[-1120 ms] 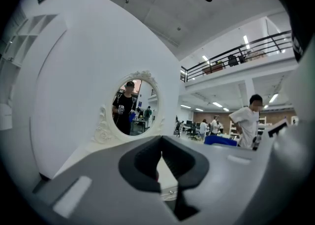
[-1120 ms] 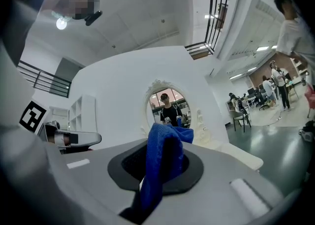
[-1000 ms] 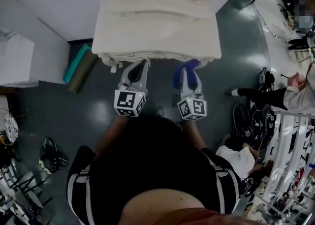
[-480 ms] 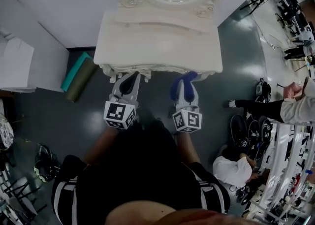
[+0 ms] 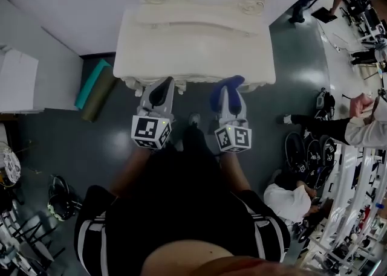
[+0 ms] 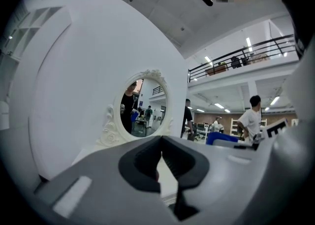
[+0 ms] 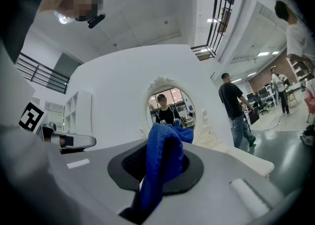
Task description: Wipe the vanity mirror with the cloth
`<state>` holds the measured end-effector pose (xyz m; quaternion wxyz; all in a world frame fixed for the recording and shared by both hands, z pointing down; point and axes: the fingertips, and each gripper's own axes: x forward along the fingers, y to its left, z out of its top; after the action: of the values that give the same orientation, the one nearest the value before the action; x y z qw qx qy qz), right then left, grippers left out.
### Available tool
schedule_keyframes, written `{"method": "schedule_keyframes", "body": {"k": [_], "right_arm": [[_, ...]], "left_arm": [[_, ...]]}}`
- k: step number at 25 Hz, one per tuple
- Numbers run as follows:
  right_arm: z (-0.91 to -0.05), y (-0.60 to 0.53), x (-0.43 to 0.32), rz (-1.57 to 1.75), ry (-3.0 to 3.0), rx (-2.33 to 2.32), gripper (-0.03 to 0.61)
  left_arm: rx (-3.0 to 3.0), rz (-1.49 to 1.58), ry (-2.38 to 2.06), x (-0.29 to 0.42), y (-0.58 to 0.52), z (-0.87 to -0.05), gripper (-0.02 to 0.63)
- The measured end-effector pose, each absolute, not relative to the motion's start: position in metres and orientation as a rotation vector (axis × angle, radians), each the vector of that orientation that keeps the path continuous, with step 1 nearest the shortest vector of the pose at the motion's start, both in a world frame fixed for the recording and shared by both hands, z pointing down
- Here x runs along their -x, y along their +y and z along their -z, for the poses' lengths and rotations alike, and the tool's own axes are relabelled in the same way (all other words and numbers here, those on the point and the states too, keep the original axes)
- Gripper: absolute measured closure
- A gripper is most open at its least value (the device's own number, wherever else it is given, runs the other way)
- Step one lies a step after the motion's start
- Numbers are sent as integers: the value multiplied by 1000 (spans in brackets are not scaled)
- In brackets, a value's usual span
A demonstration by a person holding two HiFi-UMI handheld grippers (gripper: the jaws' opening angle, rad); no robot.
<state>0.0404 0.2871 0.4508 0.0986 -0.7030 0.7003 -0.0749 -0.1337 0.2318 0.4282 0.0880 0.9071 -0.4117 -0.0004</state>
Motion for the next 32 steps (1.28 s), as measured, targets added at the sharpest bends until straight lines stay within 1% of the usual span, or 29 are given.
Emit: {"method": "schedule_keyframes", "body": {"k": [16, 25, 32], "right_arm": [[-451, 178, -141, 265, 2181, 1945, 537], [-449, 133, -164, 274, 2187, 1916, 537], [-448, 87, -160, 253, 2133, 1955, 537]], "left_arm": [[-2623, 49, -1329, 17, 141, -419, 604], [-2617, 38, -1411, 5, 104, -407, 604], [-2664, 48, -1326, 3, 54, -407, 604]]}}
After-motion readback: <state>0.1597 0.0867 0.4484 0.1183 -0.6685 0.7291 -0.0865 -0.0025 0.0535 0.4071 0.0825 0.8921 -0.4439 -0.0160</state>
